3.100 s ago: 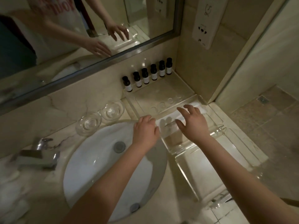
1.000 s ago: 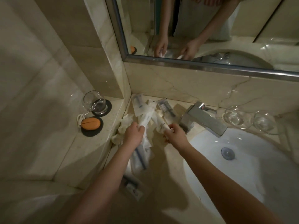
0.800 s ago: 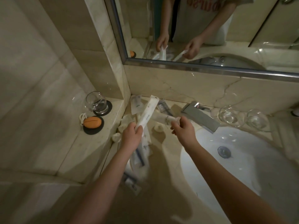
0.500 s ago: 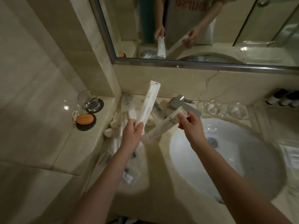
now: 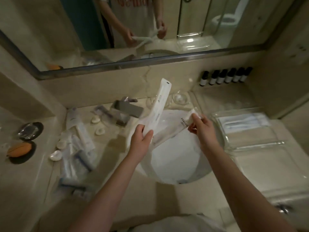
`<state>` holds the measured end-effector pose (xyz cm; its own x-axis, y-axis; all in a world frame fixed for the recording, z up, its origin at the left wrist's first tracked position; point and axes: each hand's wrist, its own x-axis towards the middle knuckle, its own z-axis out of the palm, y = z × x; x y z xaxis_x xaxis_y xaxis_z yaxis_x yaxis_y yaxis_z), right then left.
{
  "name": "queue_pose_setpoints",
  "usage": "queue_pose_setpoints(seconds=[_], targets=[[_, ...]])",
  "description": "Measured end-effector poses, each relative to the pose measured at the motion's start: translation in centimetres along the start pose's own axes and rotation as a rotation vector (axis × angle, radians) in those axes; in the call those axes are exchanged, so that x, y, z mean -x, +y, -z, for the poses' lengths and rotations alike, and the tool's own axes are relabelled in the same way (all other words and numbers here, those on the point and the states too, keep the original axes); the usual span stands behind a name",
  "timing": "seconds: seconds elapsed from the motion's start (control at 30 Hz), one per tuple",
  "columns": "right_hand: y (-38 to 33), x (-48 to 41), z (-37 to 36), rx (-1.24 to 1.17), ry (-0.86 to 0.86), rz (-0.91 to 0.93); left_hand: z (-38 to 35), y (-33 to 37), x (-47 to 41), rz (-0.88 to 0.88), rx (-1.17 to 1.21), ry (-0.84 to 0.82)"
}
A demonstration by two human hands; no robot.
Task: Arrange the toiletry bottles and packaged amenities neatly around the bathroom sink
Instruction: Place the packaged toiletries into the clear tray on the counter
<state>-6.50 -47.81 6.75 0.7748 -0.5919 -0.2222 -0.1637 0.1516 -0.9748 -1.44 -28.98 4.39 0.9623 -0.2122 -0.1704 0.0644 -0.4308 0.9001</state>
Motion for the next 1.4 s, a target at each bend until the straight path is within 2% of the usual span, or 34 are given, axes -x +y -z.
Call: queue_pose_setpoints(seconds=[0.4, 0.57, 0.73, 0.97, 1.07, 1.23, 1.4], targets=[[-1.4, -3.1, 16.3, -0.12, 0.313, -0.049, -13.1, 4.2, -1.0, -0.042, -0.049, -0.241], [-2.9, -5.9, 21.9, -0.143, 0.444, -0.037, -17.1, 6.6, -1.9, -0.083, -0.081, -0.264], [-3.0, -8.6, 26.3, -0.13, 0.496, -0.061, -20.2, 8.2, -3.0, -0.13, -0.105, -0.293], [1.6, -12.0, 28.5, 0.091, 0.478, -0.214, -22.3, 8.1, -3.3, -0.148, -0.202, -0.298], [3.5, -12.9, 28.6, 0.183, 0.524, -0.258, -22.6, 7.6, -3.6, -0.136, -0.201, -0.293], [5.6, -13.7, 29.9, 0.638, 0.508, -0.28, -22.8, 6.8, -4.2, -0.1, -0.145, -0.308], [6.7, -13.7, 29.5, 1.108, 0.368, -0.125, -23.1, 6.7, -4.2, -0.096, -0.157, -0.32]])
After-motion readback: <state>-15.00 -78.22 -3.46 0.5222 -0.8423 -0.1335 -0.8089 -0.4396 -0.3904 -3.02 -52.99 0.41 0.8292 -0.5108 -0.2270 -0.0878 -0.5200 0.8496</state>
